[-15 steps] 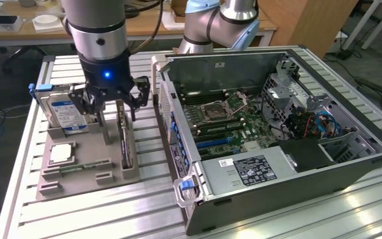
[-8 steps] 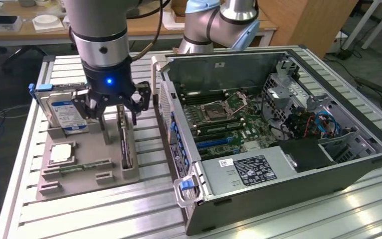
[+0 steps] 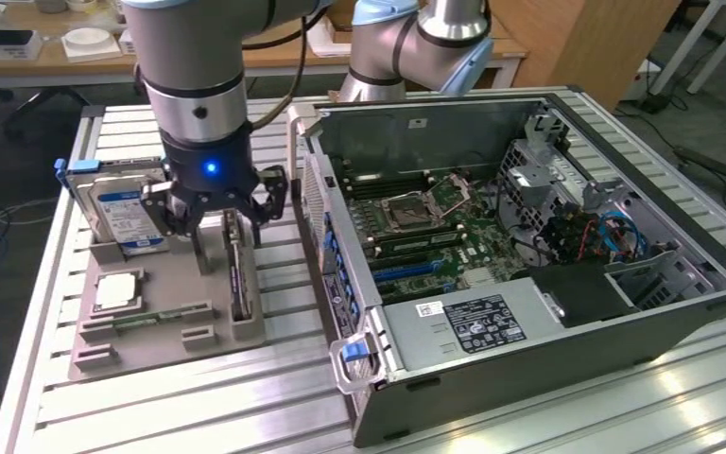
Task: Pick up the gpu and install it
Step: 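Pick up the gpu and move the gpu toward the slot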
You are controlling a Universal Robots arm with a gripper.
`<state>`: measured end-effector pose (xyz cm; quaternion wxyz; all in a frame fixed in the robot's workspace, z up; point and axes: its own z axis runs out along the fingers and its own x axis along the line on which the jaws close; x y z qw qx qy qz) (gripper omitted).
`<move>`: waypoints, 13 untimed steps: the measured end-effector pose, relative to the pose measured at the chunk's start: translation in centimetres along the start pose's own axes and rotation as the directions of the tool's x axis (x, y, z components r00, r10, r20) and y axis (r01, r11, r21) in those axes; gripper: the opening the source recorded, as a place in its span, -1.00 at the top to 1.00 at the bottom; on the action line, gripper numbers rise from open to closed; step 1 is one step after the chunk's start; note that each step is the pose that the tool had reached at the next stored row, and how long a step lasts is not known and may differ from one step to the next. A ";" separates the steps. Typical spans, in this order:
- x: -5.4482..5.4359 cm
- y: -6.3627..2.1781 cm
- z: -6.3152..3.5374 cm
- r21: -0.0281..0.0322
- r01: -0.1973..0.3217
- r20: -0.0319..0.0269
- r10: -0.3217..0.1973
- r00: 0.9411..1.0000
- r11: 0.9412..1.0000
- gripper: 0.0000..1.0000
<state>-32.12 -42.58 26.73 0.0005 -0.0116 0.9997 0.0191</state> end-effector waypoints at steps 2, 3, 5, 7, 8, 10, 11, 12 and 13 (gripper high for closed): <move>0.0 -0.01 0.36 0.000 0.000 0.000 0.000 1.000 1.000 -0.41; 0.0 -0.02 0.54 0.000 0.000 0.000 0.000 1.000 1.000 -0.41; 0.0 -0.04 0.90 0.000 0.000 0.000 0.000 1.000 1.000 -0.41; 0.0 -0.06 1.28 0.000 0.000 0.000 0.000 1.000 1.000 -0.41; 0.0 -0.07 1.46 0.000 0.000 0.000 0.000 1.000 1.000 -0.41; 0.0 -0.09 1.81 0.000 0.000 0.000 0.000 1.000 1.000 -0.41; 0.0 -0.10 1.99 0.000 0.000 0.000 0.000 1.000 1.000 -0.41; 0.0 -0.11 2.17 0.000 0.000 0.000 0.000 1.000 1.000 -0.41; 0.0 -0.12 2.36 0.000 0.000 0.000 0.000 1.000 1.000 -0.41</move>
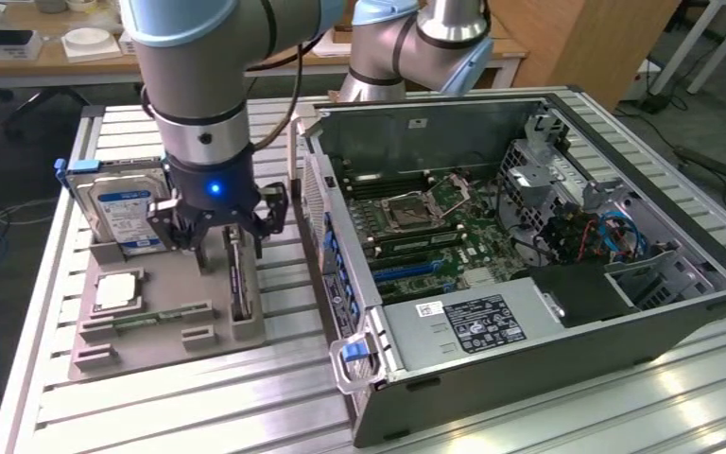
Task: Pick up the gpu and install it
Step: 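Pick up the gpu and move the gpu toward the slot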
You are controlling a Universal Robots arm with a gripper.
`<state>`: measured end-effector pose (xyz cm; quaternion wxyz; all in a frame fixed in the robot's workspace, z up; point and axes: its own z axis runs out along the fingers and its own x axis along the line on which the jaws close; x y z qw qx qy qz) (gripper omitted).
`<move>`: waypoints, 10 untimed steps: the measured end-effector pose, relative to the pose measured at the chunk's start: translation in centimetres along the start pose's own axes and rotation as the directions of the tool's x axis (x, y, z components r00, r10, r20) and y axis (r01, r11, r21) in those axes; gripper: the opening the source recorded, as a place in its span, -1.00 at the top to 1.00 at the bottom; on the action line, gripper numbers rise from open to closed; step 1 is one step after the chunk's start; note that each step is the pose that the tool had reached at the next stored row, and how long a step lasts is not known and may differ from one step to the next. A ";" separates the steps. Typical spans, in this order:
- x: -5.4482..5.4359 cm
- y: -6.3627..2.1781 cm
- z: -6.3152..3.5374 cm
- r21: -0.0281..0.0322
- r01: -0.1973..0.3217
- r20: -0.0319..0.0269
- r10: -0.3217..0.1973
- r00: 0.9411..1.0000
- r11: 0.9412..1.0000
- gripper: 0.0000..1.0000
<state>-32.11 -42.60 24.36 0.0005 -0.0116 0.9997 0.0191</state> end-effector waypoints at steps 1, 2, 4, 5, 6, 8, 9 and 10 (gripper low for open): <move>0.0 -0.01 0.18 0.000 0.000 0.000 0.000 1.000 1.000 -0.41; 0.0 -0.02 0.36 0.000 0.000 0.000 0.000 1.000 1.000 -0.41; 0.0 -0.04 0.73 0.000 0.000 0.000 0.000 1.000 1.000 -0.41; 0.0 -0.05 0.90 0.000 0.000 0.000 0.000 1.000 1.000 -0.41; 0.0 -0.06 1.08 0.000 0.000 0.000 0.000 1.000 1.000 -0.41; 0.0 -0.08 1.46 0.000 0.000 0.000 0.000 1.000 1.000 -0.41; 0.0 -0.09 1.64 0.000 0.000 0.000 0.000 1.000 1.000 -0.41; 0.0 -0.09 1.82 0.000 0.000 0.000 0.000 1.000 1.000 -0.41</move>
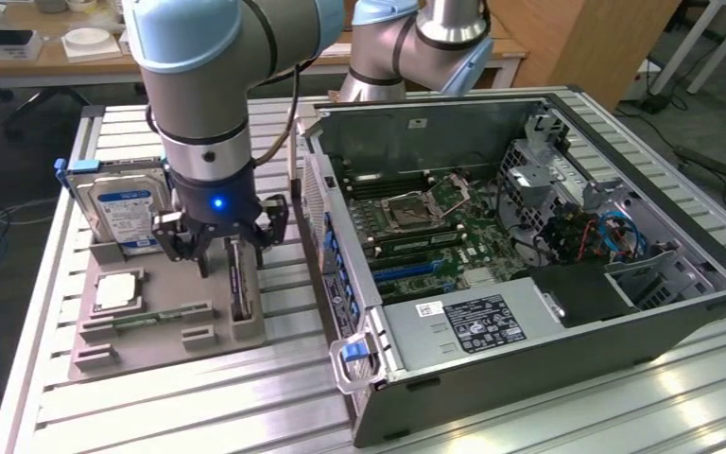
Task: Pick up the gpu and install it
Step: 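Pick up the gpu and move the gpu toward the slot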
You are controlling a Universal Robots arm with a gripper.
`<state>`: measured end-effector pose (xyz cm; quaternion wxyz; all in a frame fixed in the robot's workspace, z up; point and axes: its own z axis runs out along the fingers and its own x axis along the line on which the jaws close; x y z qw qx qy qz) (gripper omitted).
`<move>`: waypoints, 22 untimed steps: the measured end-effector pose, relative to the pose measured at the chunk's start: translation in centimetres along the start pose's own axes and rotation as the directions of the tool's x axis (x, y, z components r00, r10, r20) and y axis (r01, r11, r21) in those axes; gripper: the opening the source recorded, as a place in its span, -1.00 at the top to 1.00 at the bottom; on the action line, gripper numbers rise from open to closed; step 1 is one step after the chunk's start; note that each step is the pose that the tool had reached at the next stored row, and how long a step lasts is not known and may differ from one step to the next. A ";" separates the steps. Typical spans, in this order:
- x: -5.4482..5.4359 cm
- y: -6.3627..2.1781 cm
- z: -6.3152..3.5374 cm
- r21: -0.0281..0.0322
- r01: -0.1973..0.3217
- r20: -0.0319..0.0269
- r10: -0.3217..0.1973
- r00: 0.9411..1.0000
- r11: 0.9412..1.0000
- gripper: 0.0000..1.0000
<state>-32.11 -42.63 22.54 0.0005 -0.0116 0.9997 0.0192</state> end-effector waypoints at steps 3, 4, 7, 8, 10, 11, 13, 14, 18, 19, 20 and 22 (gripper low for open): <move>0.0 -0.01 0.19 0.000 0.000 0.000 0.000 1.000 1.000 -0.41; 0.0 -0.01 0.19 0.000 0.000 0.000 0.000 1.000 1.000 -0.41; 0.0 -0.01 0.20 0.000 0.000 0.000 0.000 1.000 1.000 -0.41; 0.0 -0.01 0.19 0.000 0.000 0.000 0.000 1.000 1.000 -0.41; 0.0 -0.01 0.20 0.000 0.000 0.000 0.000 1.000 1.000 -0.39; 0.0 -0.01 0.20 0.000 0.000 0.000 0.000 1.000 1.000 -0.39; 0.0 -0.01 0.20 0.000 0.000 0.000 0.000 1.000 1.000 -0.13; 0.0 -0.01 0.20 0.000 0.000 0.000 0.000 1.000 1.000 -0.13; 0.0 -0.01 0.20 0.000 0.000 0.000 0.000 1.000 1.000 0.00; 0.0 -0.01 0.20 0.000 0.000 0.000 0.000 1.000 1.000 0.00; 0.0 -0.01 0.20 0.000 0.000 0.000 0.000 1.000 1.000 0.00; 0.0 -0.01 0.20 0.000 0.000 0.000 0.000 1.000 1.000 0.00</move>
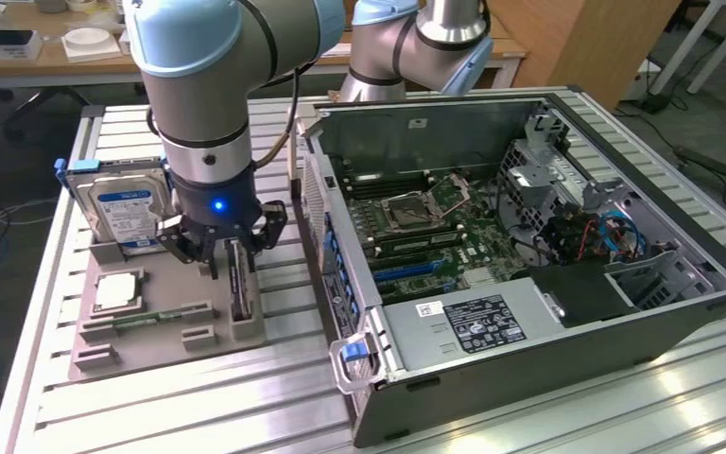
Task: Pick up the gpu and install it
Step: 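Pick up the gpu and move the gpu toward the slot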
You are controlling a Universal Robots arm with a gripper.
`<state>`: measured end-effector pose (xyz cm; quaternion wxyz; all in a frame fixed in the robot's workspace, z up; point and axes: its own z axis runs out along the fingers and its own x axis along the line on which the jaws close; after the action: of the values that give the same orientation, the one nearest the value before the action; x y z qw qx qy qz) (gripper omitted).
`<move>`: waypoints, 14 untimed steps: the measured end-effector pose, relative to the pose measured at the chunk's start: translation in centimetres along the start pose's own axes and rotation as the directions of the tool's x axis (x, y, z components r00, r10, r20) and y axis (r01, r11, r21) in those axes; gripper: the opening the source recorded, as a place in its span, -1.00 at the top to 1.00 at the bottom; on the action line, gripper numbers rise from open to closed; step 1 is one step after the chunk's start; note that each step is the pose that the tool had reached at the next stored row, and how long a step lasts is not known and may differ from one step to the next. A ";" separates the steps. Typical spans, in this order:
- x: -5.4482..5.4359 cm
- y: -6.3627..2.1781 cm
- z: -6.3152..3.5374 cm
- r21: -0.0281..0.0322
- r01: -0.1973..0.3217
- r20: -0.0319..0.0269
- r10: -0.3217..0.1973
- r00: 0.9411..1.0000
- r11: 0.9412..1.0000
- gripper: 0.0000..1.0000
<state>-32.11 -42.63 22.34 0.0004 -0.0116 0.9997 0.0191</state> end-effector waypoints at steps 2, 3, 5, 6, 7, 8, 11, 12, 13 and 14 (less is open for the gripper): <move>0.0 0.00 0.00 0.000 0.000 0.000 0.000 1.000 1.000 0.00; 0.0 0.00 0.00 0.000 0.000 0.000 0.000 1.000 1.000 0.00; 0.0 0.00 0.00 0.000 0.000 0.000 0.000 1.000 1.000 0.03; 0.0 0.00 0.00 0.000 0.000 0.000 0.000 1.000 1.000 0.18; 0.0 0.00 0.00 0.000 0.000 0.000 0.000 1.000 1.000 0.18; 0.0 0.00 0.00 0.000 0.000 0.000 0.000 1.000 1.000 0.18; 0.0 0.00 0.00 0.000 0.000 0.000 0.000 1.000 1.000 0.18; 0.0 0.00 0.00 0.000 0.000 0.000 0.000 1.000 1.000 0.18; 0.0 0.00 0.00 0.000 0.000 0.000 0.000 1.000 1.000 0.18; 0.0 0.00 0.00 0.000 0.000 0.000 0.000 1.000 1.000 0.18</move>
<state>-32.11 -42.63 22.34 0.0004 -0.0116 0.9997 0.0191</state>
